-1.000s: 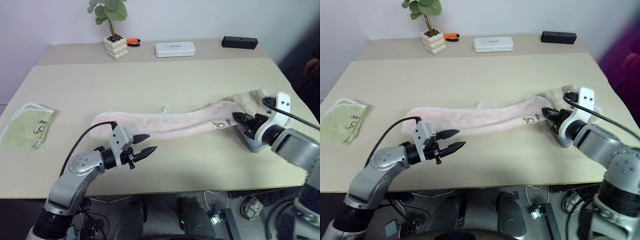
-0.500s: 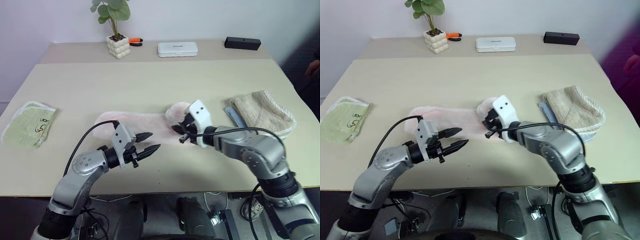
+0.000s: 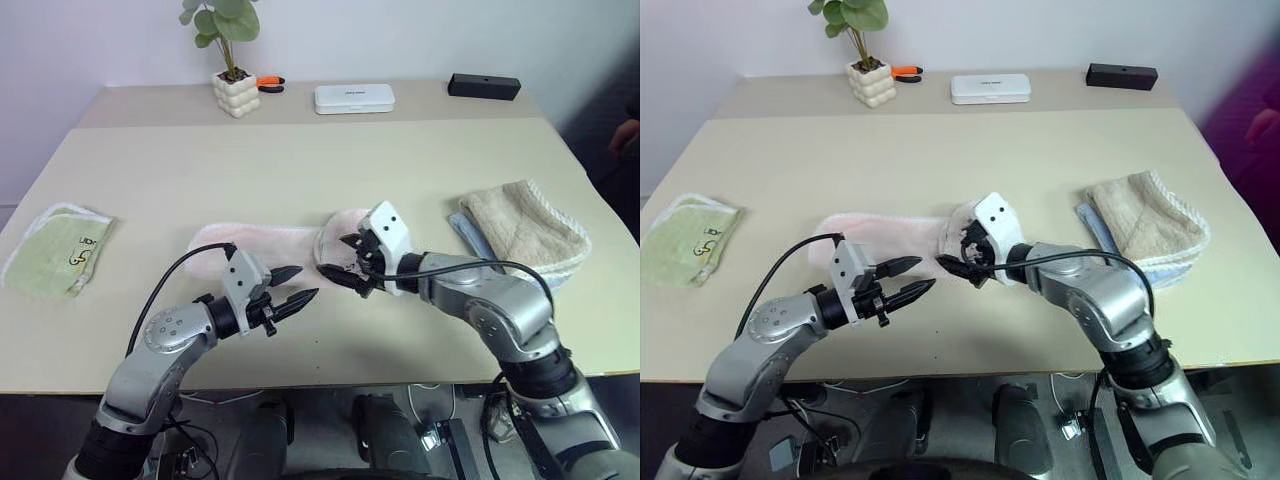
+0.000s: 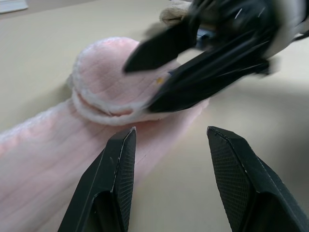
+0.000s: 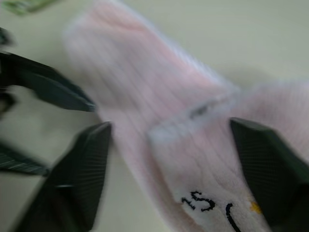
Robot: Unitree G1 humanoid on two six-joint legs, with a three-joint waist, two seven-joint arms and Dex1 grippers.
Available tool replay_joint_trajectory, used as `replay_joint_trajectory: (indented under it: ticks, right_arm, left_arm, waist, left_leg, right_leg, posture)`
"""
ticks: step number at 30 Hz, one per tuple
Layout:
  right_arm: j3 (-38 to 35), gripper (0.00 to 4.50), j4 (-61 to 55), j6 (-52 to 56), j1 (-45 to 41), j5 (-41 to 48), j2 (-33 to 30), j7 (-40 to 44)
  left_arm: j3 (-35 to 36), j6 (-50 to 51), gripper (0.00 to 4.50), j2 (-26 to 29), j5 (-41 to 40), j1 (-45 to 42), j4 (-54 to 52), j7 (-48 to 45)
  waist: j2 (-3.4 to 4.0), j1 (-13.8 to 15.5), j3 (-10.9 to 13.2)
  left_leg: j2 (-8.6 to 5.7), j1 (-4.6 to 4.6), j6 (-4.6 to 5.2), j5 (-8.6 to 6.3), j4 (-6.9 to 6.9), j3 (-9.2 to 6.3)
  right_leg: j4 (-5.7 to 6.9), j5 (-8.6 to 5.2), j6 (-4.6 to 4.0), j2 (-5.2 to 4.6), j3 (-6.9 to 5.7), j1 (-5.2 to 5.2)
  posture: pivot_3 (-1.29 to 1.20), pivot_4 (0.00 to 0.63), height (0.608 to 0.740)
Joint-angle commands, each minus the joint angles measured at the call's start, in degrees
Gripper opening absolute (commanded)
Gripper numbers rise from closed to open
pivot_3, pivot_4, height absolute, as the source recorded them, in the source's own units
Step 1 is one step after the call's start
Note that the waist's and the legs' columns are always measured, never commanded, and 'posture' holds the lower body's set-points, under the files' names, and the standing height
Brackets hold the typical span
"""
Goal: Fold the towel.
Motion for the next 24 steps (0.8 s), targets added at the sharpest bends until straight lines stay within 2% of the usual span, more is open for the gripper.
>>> replay_joint_trajectory:
  ticks: [1, 2, 7, 8, 17, 19, 23, 24]
  right_arm:
    - [-9.0, 3.28, 0.1, -2.7, -0.9, 2.7, -0.1, 1.8]
    - [-9.0, 2.91, 2.2, -3.8, -1.9, 1.2, -0.2, 1.9]
    - [-4.9, 0.19, 12.2, -10.5, -4.6, -7.0, 2.0, 2.5]
    - [-3.9, 0.06, 14.2, -11.8, -4.8, -8.6, 2.8, 2.4]
    - [6.3, 0.06, 27.8, -22.2, -0.6, -19.7, 8.3, 6.4]
    - [5.4, 0.06, 26.4, -23.0, -0.3, -20.0, 8.3, 6.8]
    - [-1.9, 0.06, 20.3, -22.3, -3.2, -14.7, 8.6, 8.5]
    - [-2.4, 0.29, 18.9, -22.9, -4.3, -14.9, 7.3, 9.7]
  left_arm:
    - [4.9, 0.1, 2.36, 0.7, -1.6, 0.3, -0.4, 1.0]
    - [5.4, 0.2, 2.36, 0.8, -1.8, 0.4, -0.2, 1.1]
    - [6.1, 0.0, 2.36, 0.5, -1.5, 0.7, 0.1, 1.8]
    - [6.2, -0.2, 2.36, 0.3, -1.3, 0.8, 0.2, 2.2]
    - [8.5, 0.0, 2.36, -1.8, -1.5, 4.4, -1.2, 6.2]
    - [9.4, 0.2, 2.36, -1.9, -1.8, 5.9, -2.1, 7.0]
    - [12.5, 2.5, 2.36, -3.1, -4.7, 9.9, -5.2, 9.7]
    - [14.0, 4.7, 2.36, -4.2, -7.5, 11.3, -6.4, 11.2]
  waist:
    - [-0.02, 0.0, 0.0]
    - [-0.02, -0.1, 0.0]
    - [-0.02, -0.4, 0.0]
    - [-0.02, -0.4, 0.0]
    - [0.00, -0.2, 0.0]
    - [-0.05, -0.2, 0.0]
    - [-0.03, -0.2, 0.0]
    - [-0.03, -0.2, 0.0]
  left_leg:
    - [0.00, 0.00, 0.00, 0.00, 0.01, 0.00]
    - [0.00, 0.01, 0.00, 0.00, 0.01, 0.00]
    - [0.01, 0.05, 0.00, 0.00, -0.05, 0.02]
    - [0.01, 0.05, 0.00, 0.00, -0.05, 0.02]
    - [0.01, 0.04, 0.00, 0.00, -0.03, 0.01]
    - [0.00, 0.06, -0.01, 0.00, -0.02, 0.02]
    - [0.01, 0.04, -0.01, 0.00, -0.03, -0.01]
    - [0.01, 0.03, -0.01, 0.00, -0.03, 0.00]
  right_leg:
    - [0.00, -0.01, -0.02, 0.00, 0.00, 0.00]
    - [0.02, -0.02, -0.04, 0.00, 0.00, 0.00]
    - [0.03, -0.04, -0.08, 0.02, 0.00, -0.01]
    - [0.03, 0.01, 0.02, 0.02, 0.00, -0.01]
    - [0.03, 0.02, 0.03, 0.01, 0.00, -0.01]
    - [0.03, 0.02, 0.02, 0.00, 0.01, 0.01]
    - [0.04, 0.02, 0.01, 0.01, 0.00, -0.02]
    - [0.03, 0.02, 0.01, -0.01, 0.01, -0.02]
  posture:
    - [0.00, 0.150, 0.738]
    - [0.00, 0.150, 0.738]
    - [0.00, 0.150, 0.738]
    - [0.00, 0.150, 0.738]
    - [0.00, 0.150, 0.738]
    - [0.00, 0.150, 0.738]
    - [0.00, 0.150, 0.738]
    - [0.00, 0.150, 0.738]
